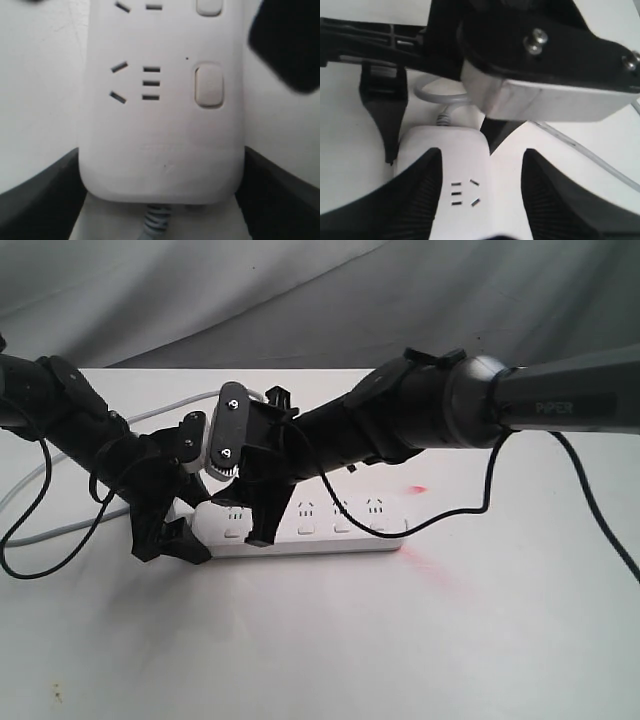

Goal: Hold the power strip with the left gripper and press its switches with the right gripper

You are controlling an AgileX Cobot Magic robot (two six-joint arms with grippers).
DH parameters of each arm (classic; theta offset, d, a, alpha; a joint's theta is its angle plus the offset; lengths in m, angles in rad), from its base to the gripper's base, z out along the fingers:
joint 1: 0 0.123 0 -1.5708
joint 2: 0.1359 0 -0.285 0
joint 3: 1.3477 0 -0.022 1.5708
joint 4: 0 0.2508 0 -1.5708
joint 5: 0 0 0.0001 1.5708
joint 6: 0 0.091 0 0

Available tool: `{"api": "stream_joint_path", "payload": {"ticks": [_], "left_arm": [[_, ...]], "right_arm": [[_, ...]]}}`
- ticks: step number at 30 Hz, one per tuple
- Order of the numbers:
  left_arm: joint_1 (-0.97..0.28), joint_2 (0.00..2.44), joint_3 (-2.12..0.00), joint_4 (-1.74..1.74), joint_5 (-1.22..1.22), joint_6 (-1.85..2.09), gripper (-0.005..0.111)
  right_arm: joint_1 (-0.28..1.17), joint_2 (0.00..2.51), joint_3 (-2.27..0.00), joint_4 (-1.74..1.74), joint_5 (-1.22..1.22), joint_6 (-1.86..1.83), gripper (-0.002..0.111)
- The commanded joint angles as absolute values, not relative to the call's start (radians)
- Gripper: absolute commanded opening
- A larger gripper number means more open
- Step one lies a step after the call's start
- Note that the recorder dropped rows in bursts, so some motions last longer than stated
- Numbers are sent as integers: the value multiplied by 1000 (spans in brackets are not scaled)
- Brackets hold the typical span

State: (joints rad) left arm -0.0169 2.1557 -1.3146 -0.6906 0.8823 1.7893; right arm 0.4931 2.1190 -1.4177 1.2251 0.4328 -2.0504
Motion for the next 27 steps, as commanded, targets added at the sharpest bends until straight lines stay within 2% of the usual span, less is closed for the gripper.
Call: {"api": "stream_joint_path", "payload": {"ticks": [1,27], "left_arm": [[-23,2157,-1317,-700,895,1787,68],[-23,2157,-1317,-700,893,1787,68]], "right_arm": [[499,2149,-1478,1242,464,-2048,46],[497,2207,-1432,1215,429,-2063,46]]}}
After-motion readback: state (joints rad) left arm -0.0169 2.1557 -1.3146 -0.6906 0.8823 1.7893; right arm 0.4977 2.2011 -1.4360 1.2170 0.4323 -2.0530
